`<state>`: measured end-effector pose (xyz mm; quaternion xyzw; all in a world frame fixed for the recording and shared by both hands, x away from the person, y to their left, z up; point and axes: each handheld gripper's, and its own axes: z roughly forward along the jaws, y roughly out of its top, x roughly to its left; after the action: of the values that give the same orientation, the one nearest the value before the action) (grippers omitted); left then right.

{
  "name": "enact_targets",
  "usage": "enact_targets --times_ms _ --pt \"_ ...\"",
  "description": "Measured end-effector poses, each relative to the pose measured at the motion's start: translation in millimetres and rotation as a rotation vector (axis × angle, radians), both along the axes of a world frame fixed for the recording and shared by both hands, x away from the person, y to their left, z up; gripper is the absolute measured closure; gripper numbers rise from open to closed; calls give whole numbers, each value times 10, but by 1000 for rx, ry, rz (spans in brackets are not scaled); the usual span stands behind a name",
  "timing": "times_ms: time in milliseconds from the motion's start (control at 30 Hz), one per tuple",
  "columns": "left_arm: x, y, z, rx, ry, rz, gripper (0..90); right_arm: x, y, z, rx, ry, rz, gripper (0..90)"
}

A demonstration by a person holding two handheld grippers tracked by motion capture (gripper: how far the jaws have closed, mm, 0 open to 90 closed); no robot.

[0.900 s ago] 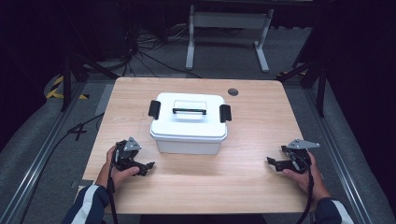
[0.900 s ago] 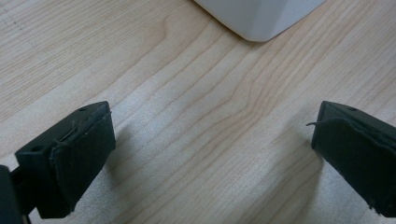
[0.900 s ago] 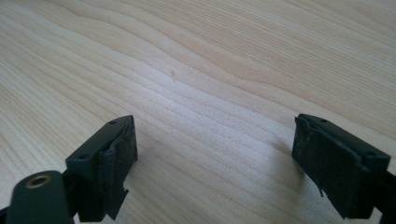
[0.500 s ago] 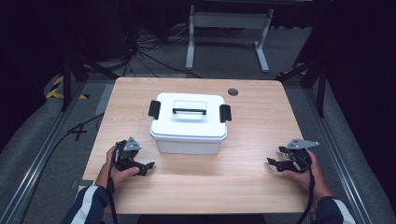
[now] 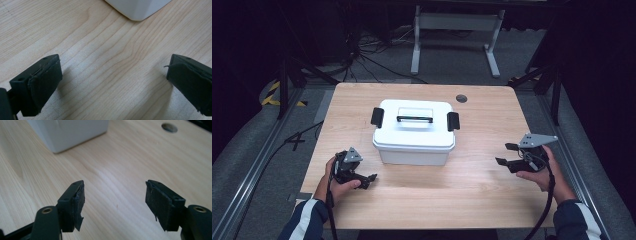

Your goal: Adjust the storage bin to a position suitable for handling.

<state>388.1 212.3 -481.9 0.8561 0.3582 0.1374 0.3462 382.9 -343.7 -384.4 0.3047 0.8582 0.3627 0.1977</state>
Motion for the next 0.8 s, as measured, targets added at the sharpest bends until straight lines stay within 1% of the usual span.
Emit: enact_targets --times_ms 100,133,200,267,367,433,600,633,733,800 --pt "-1 -1 -1 -1 1 0 5 66 162 237 -42 -15 42 326" --pt "-2 -1 0 -1 3 0 5 80 200 287 -52 -9 53 326" --pt "-3 -1 0 -2 4 1 5 122 303 407 -78 -17 77 327" --pt "-1 2 2 3 1 -2 6 174 406 517 -97 -4 105 331" --pt "-3 0 0 -2 3 1 5 245 519 610 -127 -4 138 342" --pt "0 3 2 3 1 -3 5 308 612 675 -159 -10 157 342" --pt "-4 -1 -1 -3 6 1 5 390 808 807 -194 -25 213 349" --pt "-3 1 1 -1 7 -1 5 412 865 837 -199 -20 229 354" --pt "-3 1 1 -1 7 -1 5 472 1010 901 -240 -26 257 355" --pt "1 5 3 4 2 -5 5 511 1101 951 -250 -29 272 364"
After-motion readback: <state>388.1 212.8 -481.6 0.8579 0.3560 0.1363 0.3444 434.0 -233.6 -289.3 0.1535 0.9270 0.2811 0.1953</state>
